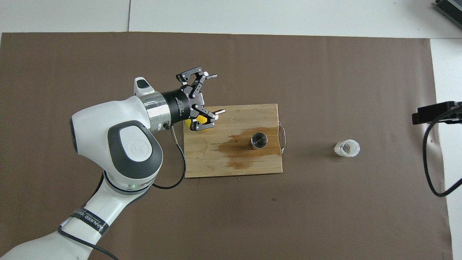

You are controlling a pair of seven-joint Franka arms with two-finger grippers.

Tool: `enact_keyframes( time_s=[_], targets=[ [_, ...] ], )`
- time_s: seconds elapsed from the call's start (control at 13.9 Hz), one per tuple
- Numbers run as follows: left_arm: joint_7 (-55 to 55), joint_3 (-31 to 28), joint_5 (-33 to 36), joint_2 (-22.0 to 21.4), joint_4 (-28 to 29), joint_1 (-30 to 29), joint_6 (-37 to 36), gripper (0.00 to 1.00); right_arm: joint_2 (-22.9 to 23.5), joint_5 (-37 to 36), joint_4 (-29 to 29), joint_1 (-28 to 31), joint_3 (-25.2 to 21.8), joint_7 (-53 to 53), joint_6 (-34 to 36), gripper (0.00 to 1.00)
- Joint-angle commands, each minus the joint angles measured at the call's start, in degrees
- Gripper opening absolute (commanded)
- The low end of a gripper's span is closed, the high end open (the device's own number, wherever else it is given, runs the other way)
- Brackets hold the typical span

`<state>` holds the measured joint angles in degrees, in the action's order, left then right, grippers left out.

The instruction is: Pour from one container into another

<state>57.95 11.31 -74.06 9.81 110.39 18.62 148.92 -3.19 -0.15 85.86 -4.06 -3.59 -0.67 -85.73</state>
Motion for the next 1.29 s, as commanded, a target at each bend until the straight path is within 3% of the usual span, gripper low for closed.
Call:
enact_keyframes(
  time_s=[0.0,0.86,1.0,1.22],
  targets=[
    [0.76,-0.15,7.84,-1.28,0.26,-2.35,-6.08,1.0,-1.03,0.94,1.06,0.72,0.08,1.28,0.12,1.0],
    [3.22,-0.32,49.05,-1.02,-5.97,-5.61,-21.11,1.0,-1.03,0.94,1.06,0.81,-0.19,1.54,0.12,1.0],
    [2.96,-0.24,58.11,-1.54,-6.24,-5.26,-22.18,1.0,-0.94,0.94,1.06,0.81,-0.1,1.81,-0.75,1.0],
    [2.43,-0.24,66.04,-3.3,-6.24,-5.08,-24.37,1.0,-0.94,0.94,1.06,0.63,-0.01,3.38,-1.55,1.0]
  ],
)
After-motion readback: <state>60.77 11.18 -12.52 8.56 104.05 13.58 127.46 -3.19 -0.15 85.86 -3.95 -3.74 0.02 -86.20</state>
